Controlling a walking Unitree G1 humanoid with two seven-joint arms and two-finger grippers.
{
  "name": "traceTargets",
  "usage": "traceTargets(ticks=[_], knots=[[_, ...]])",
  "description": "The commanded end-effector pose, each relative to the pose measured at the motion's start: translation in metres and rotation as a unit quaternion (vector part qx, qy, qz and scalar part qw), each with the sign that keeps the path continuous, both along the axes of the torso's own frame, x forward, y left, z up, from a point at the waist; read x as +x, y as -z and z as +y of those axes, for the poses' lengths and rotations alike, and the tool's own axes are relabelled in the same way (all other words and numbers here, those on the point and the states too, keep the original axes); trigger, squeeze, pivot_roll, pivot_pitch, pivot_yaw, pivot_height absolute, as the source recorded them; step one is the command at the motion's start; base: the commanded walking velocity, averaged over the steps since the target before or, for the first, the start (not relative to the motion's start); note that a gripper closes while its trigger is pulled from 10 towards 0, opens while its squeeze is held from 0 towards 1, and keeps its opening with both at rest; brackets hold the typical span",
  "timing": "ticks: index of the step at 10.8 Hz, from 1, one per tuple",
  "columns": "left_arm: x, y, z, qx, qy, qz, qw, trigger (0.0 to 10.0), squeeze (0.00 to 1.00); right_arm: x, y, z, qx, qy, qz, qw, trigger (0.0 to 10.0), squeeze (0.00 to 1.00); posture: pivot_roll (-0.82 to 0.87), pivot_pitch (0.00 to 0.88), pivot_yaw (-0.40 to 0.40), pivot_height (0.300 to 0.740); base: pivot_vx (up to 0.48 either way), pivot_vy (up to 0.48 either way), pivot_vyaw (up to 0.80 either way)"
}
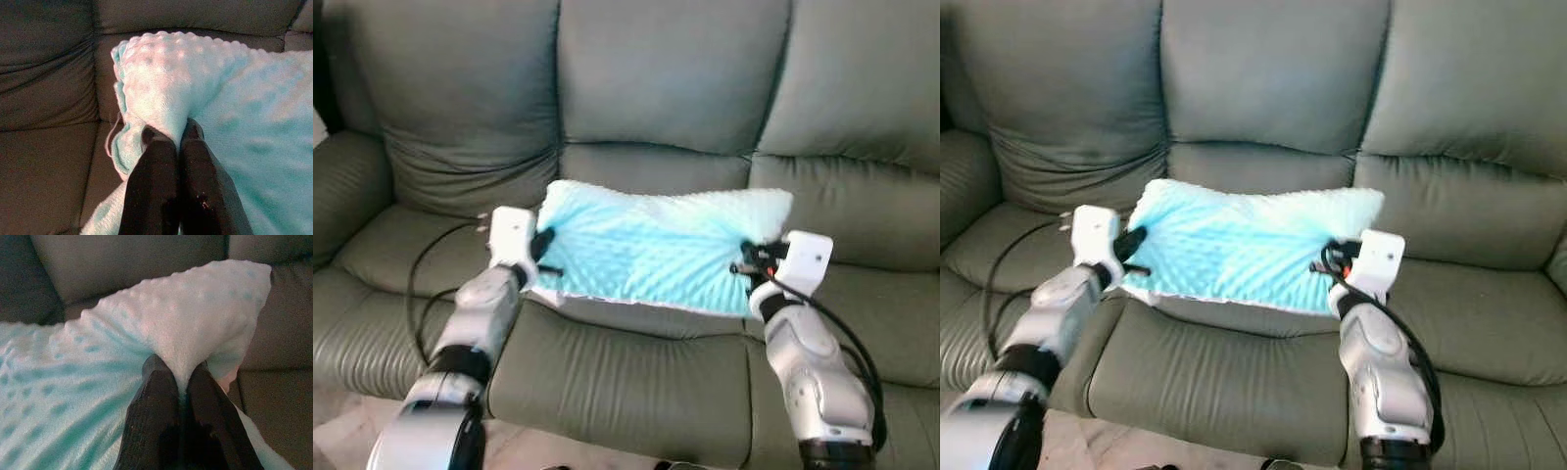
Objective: Move the pillow to the sofa
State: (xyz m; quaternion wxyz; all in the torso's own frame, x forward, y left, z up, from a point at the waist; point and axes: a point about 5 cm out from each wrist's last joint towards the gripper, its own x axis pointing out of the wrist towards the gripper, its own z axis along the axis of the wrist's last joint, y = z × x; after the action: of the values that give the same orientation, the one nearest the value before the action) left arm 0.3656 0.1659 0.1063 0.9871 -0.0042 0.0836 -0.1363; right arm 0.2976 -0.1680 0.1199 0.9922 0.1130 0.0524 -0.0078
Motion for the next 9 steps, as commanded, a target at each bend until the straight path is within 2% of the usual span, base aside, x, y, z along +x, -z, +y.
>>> traceTargets(ticks=[1,4,5,6,9], knots=[[0.004,-0.002,-0.004,0.008,0.004,-0.005,1.000,10.0,0.00,-0.002,0.006,-0.006,0.001,0.009,0.009,1.000,10.0,0.00,-0.19,0.135,0.034,0.740,0.000,0.000,0.00],[0.010,-0.005,-0.018,0.010,0.006,-0.011,1.000,10.0,0.00,-0.002,0.017,-0.015,-0.009,0.018,0.006,1.000,10.0,0.00,-0.21,0.137,0.037,0.740,0.000,0.000,0.00],[0.012,-0.008,-0.018,0.017,-0.012,-0.021,1.000,10.0,0.00,0.003,0.016,-0.019,-0.028,0.013,-0.004,1.000,10.0,0.00,-0.21,0.139,0.035,0.740,0.000,0.000,0.00],[0.013,-0.010,-0.013,0.007,-0.030,-0.023,0.999,10.0,0.00,0.008,0.015,-0.020,-0.029,0.010,-0.011,0.999,10.0,0.00,-0.21,0.140,0.033,0.740,0.000,0.000,0.00],[0.016,-0.014,-0.002,0.015,-0.065,-0.035,0.997,10.0,0.00,0.021,0.015,-0.018,-0.035,-0.006,-0.024,0.999,10.0,0.00,-0.20,0.148,0.036,0.740,0.000,0.000,0.00]])
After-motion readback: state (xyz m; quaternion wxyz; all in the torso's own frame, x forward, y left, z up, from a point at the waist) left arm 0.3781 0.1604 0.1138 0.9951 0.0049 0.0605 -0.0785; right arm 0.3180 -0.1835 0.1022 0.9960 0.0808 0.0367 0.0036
